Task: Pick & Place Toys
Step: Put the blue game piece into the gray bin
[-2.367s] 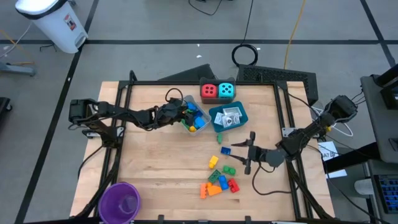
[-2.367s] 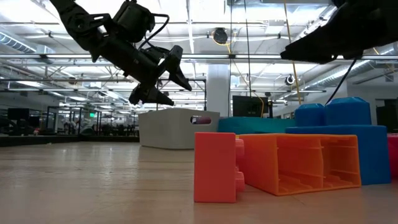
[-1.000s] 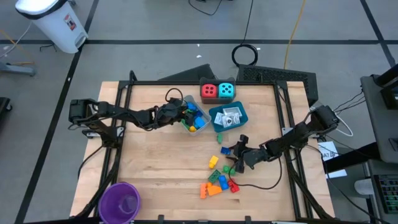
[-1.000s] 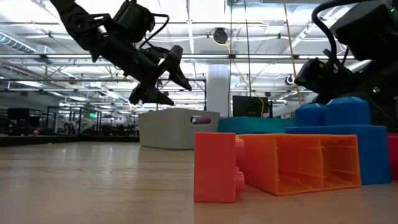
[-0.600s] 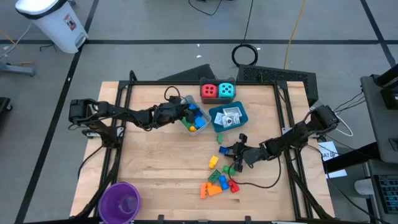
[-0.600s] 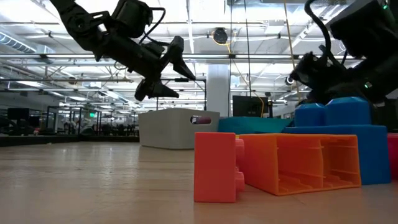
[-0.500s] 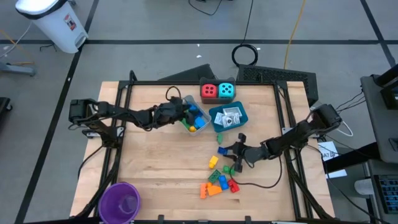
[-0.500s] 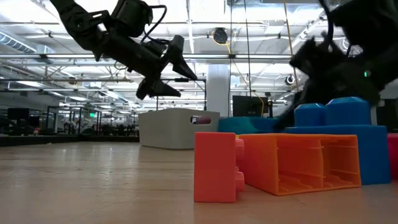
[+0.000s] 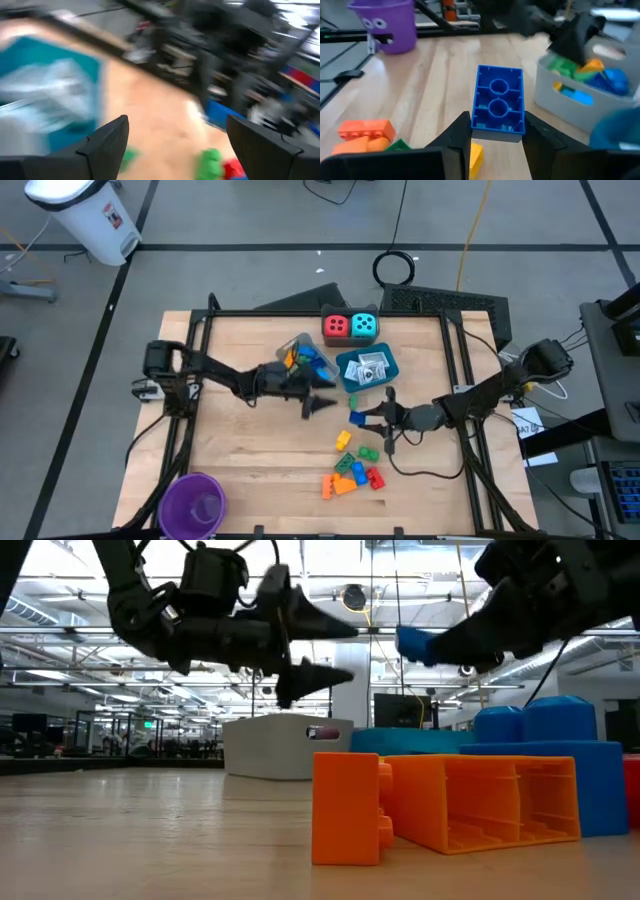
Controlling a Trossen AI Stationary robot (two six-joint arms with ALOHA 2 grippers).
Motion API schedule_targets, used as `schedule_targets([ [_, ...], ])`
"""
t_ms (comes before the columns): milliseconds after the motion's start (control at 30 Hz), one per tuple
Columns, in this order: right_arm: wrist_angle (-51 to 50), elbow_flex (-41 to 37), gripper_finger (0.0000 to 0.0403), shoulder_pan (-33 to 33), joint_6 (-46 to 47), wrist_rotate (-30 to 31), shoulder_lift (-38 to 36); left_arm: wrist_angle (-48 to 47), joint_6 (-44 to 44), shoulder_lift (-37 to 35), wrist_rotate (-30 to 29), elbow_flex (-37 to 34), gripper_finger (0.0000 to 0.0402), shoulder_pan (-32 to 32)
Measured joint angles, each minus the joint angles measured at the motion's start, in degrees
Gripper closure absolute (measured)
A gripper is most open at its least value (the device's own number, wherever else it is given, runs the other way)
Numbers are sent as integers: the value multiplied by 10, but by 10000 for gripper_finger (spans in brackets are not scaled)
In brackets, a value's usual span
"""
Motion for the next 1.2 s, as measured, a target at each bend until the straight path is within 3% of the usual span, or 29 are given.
schedule_targets([
  [100,1,0,300,-15,-13,-35,-14,65,42,29,1,0,64,-35],
  [233,4,0,301,-22,-15,-51,-13,67,95,51,-70,29,64,-83],
  [433,14,0,301,-23,-20,-52,6,-35,176,88,-119,134,64,-126],
  [633,12,-1,299,-20,-21,-50,12,-188,208,98,-151,229,64,-131],
  [900,37,1,301,-21,-50,-51,-1,-261,212,99,-137,255,64,-125],
  [1200,31,1,300,-7,-63,-65,-37,-352,182,38,-107,254,64,-108],
])
